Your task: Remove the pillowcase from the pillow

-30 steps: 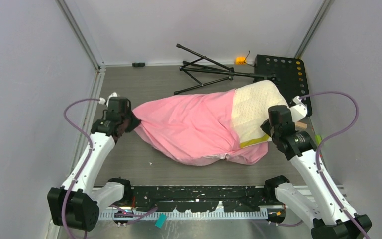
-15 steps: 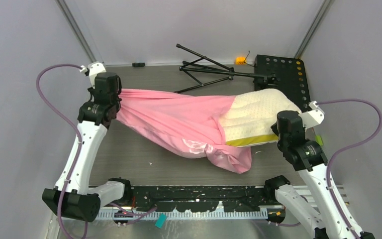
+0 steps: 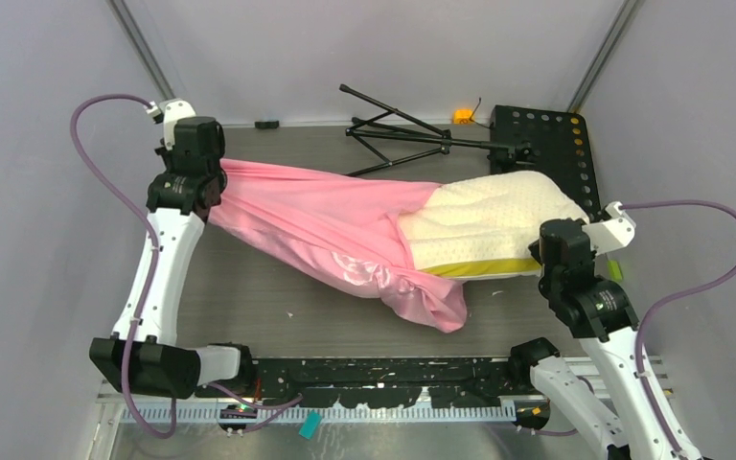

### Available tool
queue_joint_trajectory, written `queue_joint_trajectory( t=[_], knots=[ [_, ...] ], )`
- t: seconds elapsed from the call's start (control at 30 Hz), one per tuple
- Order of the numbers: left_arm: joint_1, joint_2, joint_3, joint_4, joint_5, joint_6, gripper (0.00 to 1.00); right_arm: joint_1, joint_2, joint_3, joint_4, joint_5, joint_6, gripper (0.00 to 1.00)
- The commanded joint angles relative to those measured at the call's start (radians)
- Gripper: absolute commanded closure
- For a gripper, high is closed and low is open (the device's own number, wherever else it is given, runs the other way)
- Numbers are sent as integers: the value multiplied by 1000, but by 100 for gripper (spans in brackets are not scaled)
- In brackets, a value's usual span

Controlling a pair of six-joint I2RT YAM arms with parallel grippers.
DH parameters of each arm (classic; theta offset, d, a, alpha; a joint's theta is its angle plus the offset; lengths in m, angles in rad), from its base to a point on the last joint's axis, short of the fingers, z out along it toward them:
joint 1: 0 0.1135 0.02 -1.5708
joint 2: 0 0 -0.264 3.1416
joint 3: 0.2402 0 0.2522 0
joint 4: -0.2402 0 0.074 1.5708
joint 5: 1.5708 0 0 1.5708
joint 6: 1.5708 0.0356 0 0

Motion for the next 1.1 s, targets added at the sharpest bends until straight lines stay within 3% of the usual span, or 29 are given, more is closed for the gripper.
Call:
queue_joint_trajectory(
  t=[0.0,0.33,0.5,0.73,0.97,1.07],
  knots=[
    [81,-31,103,73,-187,6,100,-13,-37,51,21,269,14,100],
    [98,-82,89,165,-276,-11,100,-14,-83,57,-9,334,49,100],
    [171,-106,81,147,-360,-85,100,-14,-157,71,-76,461,121,100],
    [220,-156,49,147,-393,-206,100,-13,-186,82,-82,502,113,100],
    [270,-151,52,66,-308,-340,100,-12,-194,91,-96,518,125,100],
    [362,-137,68,-47,-185,-506,100,-13,-207,94,-96,555,118,100]
  ],
)
